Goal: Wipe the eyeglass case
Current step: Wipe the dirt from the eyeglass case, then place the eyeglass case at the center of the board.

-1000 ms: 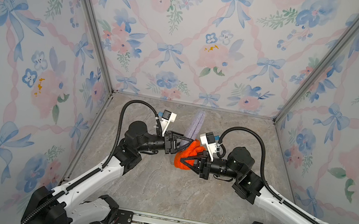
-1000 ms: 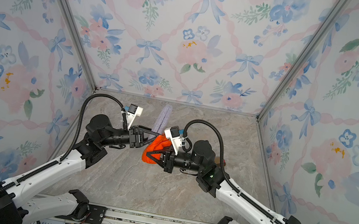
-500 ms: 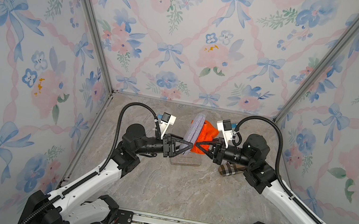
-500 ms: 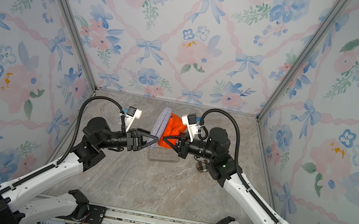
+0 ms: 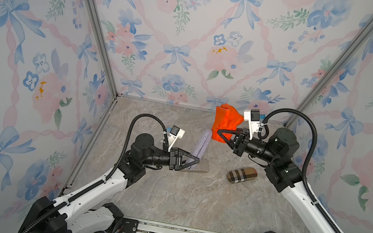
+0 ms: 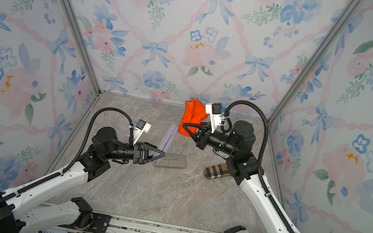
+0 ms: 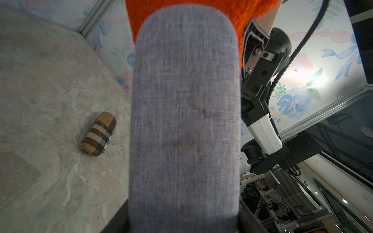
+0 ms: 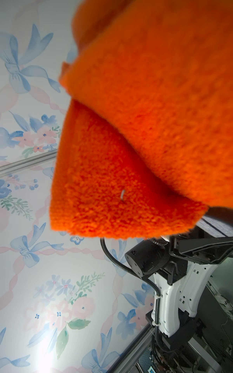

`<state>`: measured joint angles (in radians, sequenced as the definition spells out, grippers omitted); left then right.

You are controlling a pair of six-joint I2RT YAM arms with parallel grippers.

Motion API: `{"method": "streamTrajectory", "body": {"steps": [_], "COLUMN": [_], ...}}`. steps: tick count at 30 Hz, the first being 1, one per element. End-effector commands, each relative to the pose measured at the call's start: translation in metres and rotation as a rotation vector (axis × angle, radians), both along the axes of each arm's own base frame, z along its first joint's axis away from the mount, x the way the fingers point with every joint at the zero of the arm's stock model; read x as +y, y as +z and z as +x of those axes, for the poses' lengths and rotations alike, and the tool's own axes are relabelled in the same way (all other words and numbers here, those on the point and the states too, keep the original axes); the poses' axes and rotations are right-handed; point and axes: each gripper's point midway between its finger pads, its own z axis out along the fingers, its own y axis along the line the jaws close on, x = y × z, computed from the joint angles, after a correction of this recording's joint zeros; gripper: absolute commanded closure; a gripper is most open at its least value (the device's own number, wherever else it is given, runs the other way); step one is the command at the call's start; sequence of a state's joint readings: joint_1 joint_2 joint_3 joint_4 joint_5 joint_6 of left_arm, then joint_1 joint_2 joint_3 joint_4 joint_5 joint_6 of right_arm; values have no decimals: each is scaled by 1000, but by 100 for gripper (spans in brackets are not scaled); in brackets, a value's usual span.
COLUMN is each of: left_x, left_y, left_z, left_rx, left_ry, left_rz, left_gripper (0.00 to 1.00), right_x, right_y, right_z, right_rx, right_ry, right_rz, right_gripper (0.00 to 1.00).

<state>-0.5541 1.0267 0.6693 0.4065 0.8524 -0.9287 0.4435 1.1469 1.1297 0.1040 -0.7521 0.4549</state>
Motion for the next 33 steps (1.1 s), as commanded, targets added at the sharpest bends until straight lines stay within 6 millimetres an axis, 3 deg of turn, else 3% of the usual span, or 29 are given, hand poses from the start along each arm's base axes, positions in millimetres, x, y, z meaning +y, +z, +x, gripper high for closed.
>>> {"method": "streamTrajectory", "body": {"steps": [1, 10, 15, 21, 28, 33], "left_x": [-3, -18, 5, 28, 30, 28], "left_y": [-9, -75, -129, -196, -228, -261], "left_z": [-5, 14, 21, -7, -35, -66], "left_rx": [-15, 13, 159, 374, 509, 654], "left_ry": [-37, 81, 341, 529, 619, 609], "left_rz": [47, 382, 586, 731, 869, 930], "left_gripper": [65, 64, 64, 63, 63, 63], "right_x": [-18, -50, -58, -64, -67, -69], "right_y": [-4, -76, -106, -118, -126, -127], "right_z": [3, -7, -16, -24, -33, -38], "right_rx": [2, 182, 245, 255, 254, 246], "right_ry": [-75, -237, -261, -273, -260, -267], "right_rz": [-13, -174, -225, -252, -268, -255], "right_gripper": [100, 100, 100, 100, 100, 100]}}
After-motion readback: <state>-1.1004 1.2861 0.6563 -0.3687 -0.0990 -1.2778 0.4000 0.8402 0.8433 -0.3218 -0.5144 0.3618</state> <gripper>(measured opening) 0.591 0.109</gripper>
